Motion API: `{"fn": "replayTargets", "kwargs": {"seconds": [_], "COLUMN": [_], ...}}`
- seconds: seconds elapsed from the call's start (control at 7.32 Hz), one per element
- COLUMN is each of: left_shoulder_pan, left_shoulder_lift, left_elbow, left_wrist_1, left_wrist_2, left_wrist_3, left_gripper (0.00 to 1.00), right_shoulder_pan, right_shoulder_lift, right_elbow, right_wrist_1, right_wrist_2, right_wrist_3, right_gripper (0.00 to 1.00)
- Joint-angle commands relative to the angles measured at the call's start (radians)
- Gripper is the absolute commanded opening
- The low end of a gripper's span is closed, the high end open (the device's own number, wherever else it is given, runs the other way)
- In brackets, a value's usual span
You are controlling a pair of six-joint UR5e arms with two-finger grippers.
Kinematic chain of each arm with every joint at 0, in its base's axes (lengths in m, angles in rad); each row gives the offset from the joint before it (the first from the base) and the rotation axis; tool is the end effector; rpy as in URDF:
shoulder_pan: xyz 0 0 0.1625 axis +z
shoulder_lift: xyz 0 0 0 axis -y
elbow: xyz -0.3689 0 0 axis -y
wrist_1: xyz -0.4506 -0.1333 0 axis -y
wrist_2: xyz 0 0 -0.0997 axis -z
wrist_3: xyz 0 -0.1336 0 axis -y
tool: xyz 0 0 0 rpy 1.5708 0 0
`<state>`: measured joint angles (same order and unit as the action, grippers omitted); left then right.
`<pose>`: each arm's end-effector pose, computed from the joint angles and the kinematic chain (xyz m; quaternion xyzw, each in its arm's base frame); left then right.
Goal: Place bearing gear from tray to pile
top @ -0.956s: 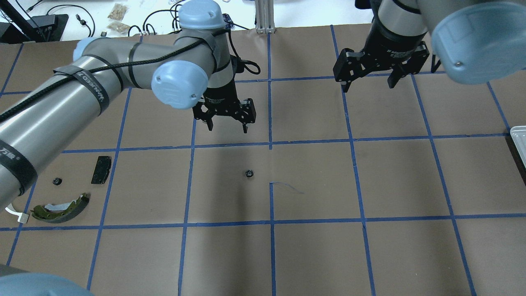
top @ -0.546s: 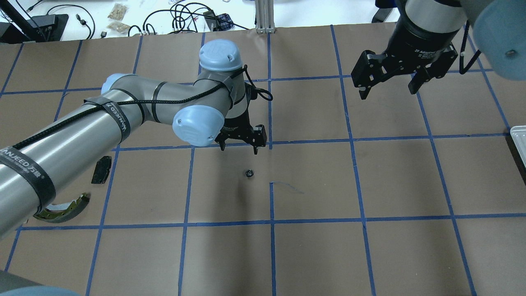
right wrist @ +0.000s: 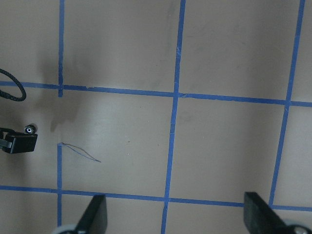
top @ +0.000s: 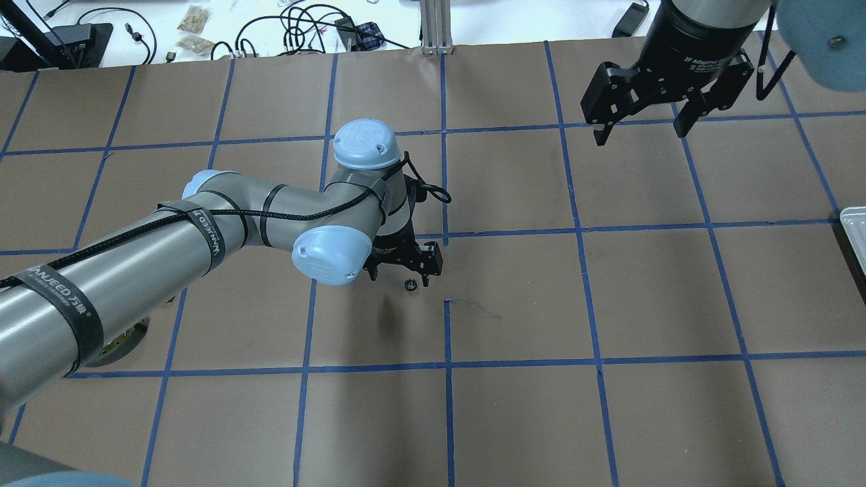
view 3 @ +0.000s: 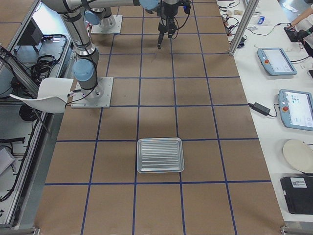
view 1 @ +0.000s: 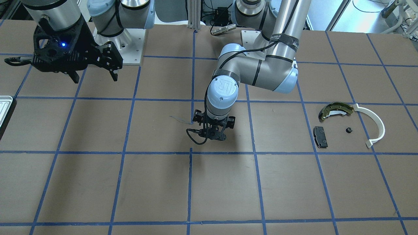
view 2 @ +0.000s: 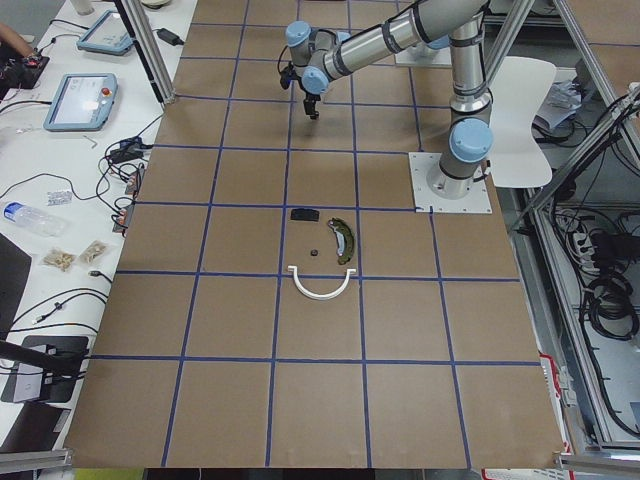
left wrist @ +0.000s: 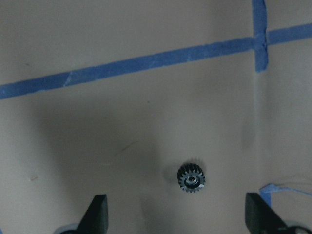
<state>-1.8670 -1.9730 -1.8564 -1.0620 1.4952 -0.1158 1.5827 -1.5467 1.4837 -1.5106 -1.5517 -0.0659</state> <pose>-0.3026 -0.5004 0.0671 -0.0863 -0.9915 -0.0951 0.0186 0.1425 -0.5570 0.4264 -0.0389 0.9992 -0.0017 0.0095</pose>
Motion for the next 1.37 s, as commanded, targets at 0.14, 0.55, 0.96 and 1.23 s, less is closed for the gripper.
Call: {"fn": "replayTargets", "kwargs": {"seconds": [0.14,0.55,0.96,1.23], "left_shoulder_pan": [-0.011,-0.015,-0.02,-0.014], "left_shoulder_lift": [-0.021,-0.05,-0.047,-0.043], "left_elbow": [-0.004,-0.004,-0.006,-0.001], "left_wrist_1": [0.02,0.076,0.073,0.067], "left_wrist_2": [-0.009,-0.035,-0.026,-0.02], "left_wrist_3": [-0.025,-0.044,-0.041,-0.03], "left_gripper": [0.82,0.79,0.32,0.0], "right_shoulder_pan": [-0.001,-0.004,-0.004,-0.003], "right_shoulder_lift": [0.007,-0.003,-0.007,-0.007], "right_elbow": [0.006,0.018,0.018,0.02], "right_wrist_1": [0.004,0.0,0.007,0.012], "right_wrist_2": [0.008,-0.001,-0.002,-0.002], "right_wrist_3": [0.002,-0.012,-0.011,-0.011], "right_gripper": [1.0,1.0,1.0,1.0]}}
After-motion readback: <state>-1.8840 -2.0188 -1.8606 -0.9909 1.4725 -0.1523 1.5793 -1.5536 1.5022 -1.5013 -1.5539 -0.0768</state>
